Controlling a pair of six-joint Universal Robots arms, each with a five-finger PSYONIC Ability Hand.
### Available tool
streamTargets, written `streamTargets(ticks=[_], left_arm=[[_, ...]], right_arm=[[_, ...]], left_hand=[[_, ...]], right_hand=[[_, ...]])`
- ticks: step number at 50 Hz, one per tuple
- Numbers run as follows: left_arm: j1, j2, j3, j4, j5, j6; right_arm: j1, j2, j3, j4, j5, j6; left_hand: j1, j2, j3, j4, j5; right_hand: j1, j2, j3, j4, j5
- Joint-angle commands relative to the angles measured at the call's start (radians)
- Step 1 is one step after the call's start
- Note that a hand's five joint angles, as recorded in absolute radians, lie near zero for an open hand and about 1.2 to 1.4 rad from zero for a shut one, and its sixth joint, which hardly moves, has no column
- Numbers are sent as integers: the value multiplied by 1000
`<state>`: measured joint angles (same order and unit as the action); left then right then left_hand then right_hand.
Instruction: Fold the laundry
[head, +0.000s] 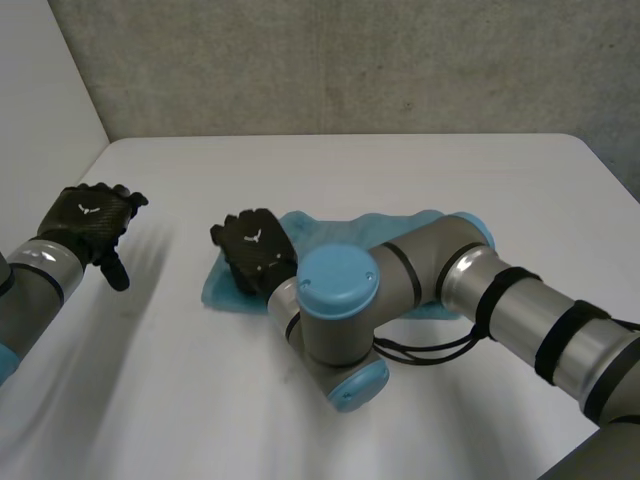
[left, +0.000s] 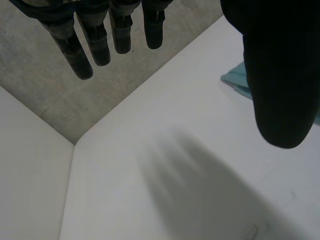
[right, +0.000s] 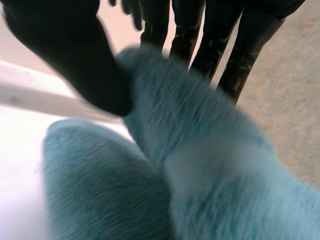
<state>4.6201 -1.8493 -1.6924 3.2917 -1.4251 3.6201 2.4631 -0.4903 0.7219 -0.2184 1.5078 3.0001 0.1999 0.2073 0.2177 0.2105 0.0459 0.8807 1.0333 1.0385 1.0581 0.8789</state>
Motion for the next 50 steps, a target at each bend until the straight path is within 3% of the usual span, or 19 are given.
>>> streamTargets(ticks=[1,5,10,23,30,40,50], left_arm=[[-18,-7,11,2,0,0],[-68,-10,31,3,0,0],[-139,-21,56,26,6,-12],[-346,-206,230,59,46,-152],[-356,-312,287,45,66,-121],[-339,-280,223,-79,60,-52],[-334,-268,189,-8,58,-49]], right_arm=[[-15,-77,-9,65,44,0],[-53,-161,17,96,72,10],[-182,-336,183,184,92,5],[-375,-525,573,198,81,-9],[-452,-554,738,126,71,-59],[-501,-557,866,13,71,-113],[-521,-557,910,-15,75,-102]], left_hand=[[-22,-29,-39,-32,-42],[-22,-29,-39,-32,-42],[-22,-29,-39,-32,-42],[22,15,5,12,2],[75,68,57,64,55],[140,132,122,129,119],[313,305,295,302,292]], right_hand=[[-531,-683,-689,-708,-704],[-704,-857,-862,-882,-877],[-706,-859,-864,-884,-879],[-620,-772,-777,-797,-792],[-488,-640,-646,-665,-661],[-443,-596,-601,-621,-616],[-382,-534,-540,-559,-555]])
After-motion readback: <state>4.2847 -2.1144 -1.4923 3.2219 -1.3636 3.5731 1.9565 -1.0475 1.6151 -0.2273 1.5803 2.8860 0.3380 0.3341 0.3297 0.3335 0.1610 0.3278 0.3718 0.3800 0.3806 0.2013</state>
